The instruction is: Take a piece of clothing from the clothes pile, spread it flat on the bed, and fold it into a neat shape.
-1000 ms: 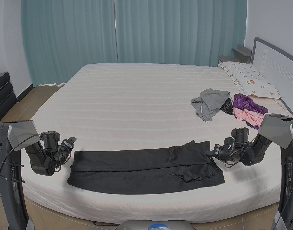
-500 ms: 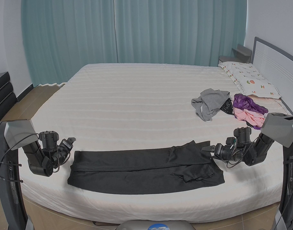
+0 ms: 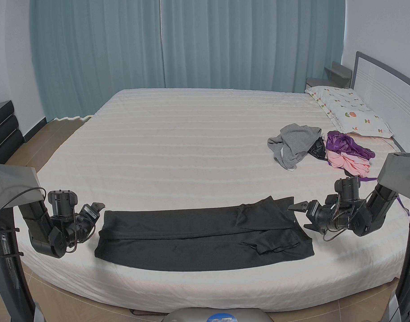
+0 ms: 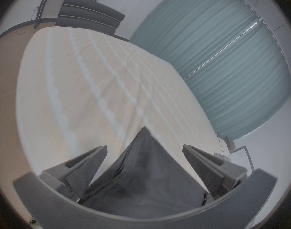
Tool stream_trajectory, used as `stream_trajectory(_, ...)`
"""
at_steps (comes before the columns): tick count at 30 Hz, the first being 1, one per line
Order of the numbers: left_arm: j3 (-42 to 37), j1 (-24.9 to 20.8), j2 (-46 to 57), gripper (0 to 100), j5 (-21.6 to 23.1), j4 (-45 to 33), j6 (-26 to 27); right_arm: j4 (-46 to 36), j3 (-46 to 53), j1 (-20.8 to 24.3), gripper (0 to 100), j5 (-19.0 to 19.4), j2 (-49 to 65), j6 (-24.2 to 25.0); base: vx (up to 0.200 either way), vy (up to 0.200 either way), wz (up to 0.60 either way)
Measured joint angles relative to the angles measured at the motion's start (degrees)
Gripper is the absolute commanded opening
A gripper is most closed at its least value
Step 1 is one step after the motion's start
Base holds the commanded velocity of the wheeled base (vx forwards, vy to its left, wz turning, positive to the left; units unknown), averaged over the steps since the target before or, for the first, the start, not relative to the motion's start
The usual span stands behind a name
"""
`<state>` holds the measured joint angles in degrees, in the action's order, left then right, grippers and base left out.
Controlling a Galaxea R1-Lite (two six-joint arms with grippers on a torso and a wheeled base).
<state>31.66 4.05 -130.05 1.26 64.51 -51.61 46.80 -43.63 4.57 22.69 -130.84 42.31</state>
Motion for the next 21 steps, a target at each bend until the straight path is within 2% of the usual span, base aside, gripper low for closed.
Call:
stream_trajectory(3,-3.5,-0.5,0.8,100,0.0,0.3,-0.1,2.5,4.0,0.7,100,-0.8,1.5,1.0,-0.2,0.0,0.0)
stream_trajectory(12,-13.2,-4.0,1.1,100,-0.8,8.2,1.6,19.8,14.3,3.3,100,-1.7,2.6,4.0,0.0,0.0,0.0)
stream_trajectory(18,-14.0,-5.6,-2.7,100,-5.0,12.0,5.6,21.7,16.5,3.8,100,-1.8,1.5,4.8,0.0,0.0,0.0)
stream_trajectory(21,-13.1,-5.9,-4.2,100,-5.4,12.4,6.0,21.8,16.7,3.9,100,-1.8,1.2,4.9,0.0,0.0,0.0)
